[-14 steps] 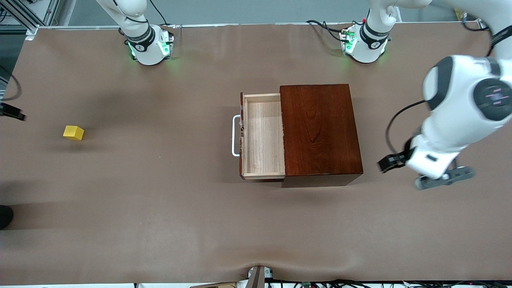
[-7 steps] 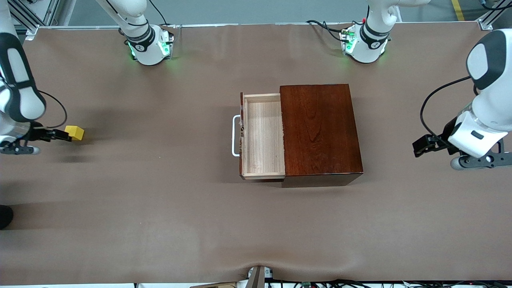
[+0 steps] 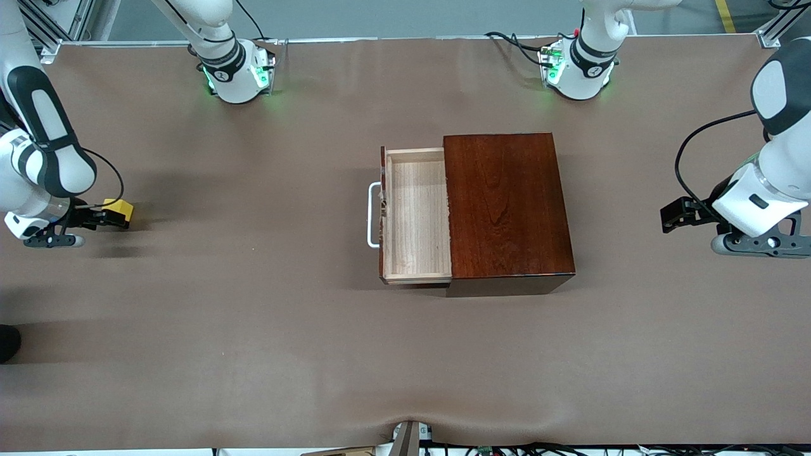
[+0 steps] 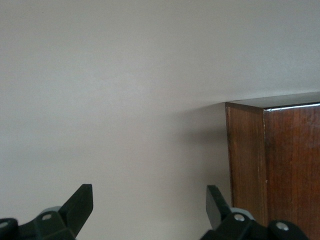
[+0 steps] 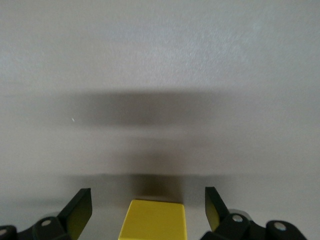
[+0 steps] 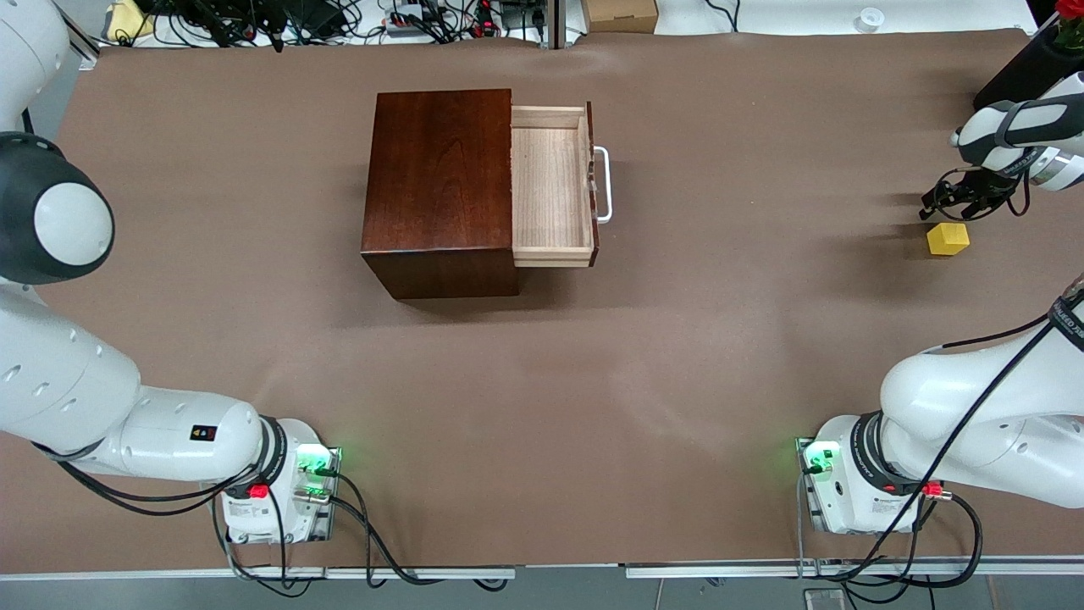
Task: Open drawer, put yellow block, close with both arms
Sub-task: 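Grasp the yellow cube with the right gripper and lift it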
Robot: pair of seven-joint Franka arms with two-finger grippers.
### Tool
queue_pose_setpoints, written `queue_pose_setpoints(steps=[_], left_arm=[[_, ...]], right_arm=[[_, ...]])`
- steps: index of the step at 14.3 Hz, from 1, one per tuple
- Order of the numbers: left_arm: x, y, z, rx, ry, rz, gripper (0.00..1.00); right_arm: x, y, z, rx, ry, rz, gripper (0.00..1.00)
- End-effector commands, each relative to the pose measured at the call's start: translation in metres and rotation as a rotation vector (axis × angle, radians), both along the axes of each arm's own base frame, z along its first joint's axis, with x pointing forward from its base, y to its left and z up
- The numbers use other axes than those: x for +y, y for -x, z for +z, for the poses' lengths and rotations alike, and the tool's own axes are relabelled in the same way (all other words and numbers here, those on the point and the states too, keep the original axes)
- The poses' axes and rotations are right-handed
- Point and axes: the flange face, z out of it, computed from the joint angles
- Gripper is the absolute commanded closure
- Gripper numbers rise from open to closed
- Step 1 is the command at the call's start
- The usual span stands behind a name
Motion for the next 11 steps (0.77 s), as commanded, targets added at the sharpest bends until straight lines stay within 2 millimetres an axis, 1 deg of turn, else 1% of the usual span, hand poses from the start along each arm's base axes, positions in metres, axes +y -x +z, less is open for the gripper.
queue_pose_setpoints(steps=[1,4,5,6,7,8,9,10,11], left_arm=[[0.002,0.009,0.004,0.007,0.011,-0.021,0.0],[0.002,0.008,0.003,0.009,0.011,-0.021,0.0],[0.002,0.008,0.003,0.009,0.011,-0.021,0.0],[0.001,0.008,0.002,0.01,0.011,-0.023,0.0],[0.001,0.008,0.002,0.01,0.011,-0.021,0.0],[0.001,0.008,0.002,0.01,0.011,-0.021,0.0],[0.001,0.008,0.001,0.012,0.011,-0.023,0.0],[0.001,0.008,0.001,0.012,0.011,-0.023,0.0],[0.001,0.008,0.0,0.014,0.011,-0.023,0.0]], right_arm=[[0.002,0.018,0.002,0.004,-0.008,0.011,0.0],[-0.001,0.029,-0.005,0.028,-0.01,0.007,0.0],[-0.004,0.032,-0.004,0.034,-0.005,0.009,0.12],[-0.007,0.033,0.0,0.037,0.006,0.017,0.36],[-0.01,0.036,0.001,0.044,0.008,0.013,0.67],[-0.011,0.036,0.008,0.043,0.009,0.021,0.98],[-0.011,0.036,0.015,0.047,0.007,0.026,1.0],[-0.01,0.035,0.029,0.055,0.003,0.026,1.0],[-0.007,0.031,0.052,0.058,0.005,0.027,1.0]])
